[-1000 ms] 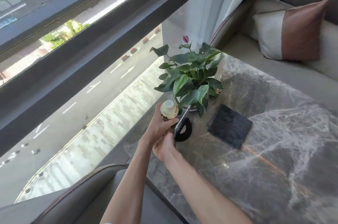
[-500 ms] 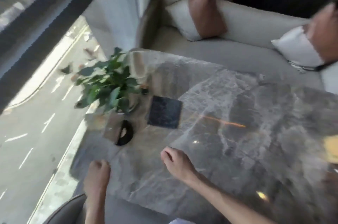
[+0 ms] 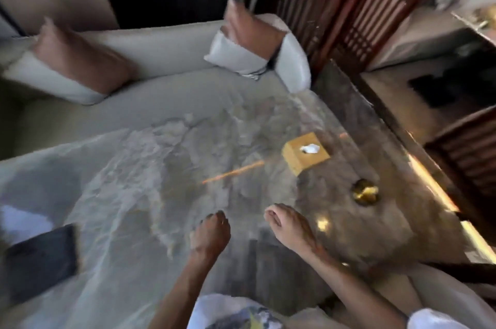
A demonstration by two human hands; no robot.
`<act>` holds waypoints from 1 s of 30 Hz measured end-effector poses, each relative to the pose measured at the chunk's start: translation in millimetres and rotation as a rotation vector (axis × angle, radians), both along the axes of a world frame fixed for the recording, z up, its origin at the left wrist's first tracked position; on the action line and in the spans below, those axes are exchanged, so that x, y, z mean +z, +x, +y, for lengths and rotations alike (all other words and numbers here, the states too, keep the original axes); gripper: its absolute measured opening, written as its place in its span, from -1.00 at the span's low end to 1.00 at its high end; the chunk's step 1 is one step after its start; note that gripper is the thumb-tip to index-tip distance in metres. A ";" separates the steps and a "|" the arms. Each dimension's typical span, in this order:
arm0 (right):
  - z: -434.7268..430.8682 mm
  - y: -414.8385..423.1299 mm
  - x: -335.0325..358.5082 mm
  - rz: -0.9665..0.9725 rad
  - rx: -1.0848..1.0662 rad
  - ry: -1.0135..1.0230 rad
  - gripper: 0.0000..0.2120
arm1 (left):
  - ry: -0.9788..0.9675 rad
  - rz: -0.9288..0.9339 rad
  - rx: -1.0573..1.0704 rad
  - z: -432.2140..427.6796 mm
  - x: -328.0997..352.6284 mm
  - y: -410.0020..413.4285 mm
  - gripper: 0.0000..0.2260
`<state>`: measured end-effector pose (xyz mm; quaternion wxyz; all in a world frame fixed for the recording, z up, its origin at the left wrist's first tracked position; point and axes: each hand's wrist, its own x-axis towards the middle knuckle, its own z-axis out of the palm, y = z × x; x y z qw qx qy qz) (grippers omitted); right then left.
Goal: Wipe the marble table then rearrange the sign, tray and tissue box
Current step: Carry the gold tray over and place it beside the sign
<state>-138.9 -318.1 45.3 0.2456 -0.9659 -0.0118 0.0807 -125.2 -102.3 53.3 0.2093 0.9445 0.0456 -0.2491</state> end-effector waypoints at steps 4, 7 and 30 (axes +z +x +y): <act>-124.0 18.7 -12.8 -0.020 -0.147 0.020 -0.76 | -0.014 0.034 -0.085 -123.0 2.0 42.3 -0.79; -204.6 24.7 -20.4 0.004 -0.262 0.021 -0.75 | -0.017 0.052 -0.124 -199.5 0.1 57.9 -0.78; -405.5 52.4 -99.3 0.488 -0.740 0.374 -0.69 | -0.255 0.441 -0.030 -495.6 -92.5 118.3 -0.51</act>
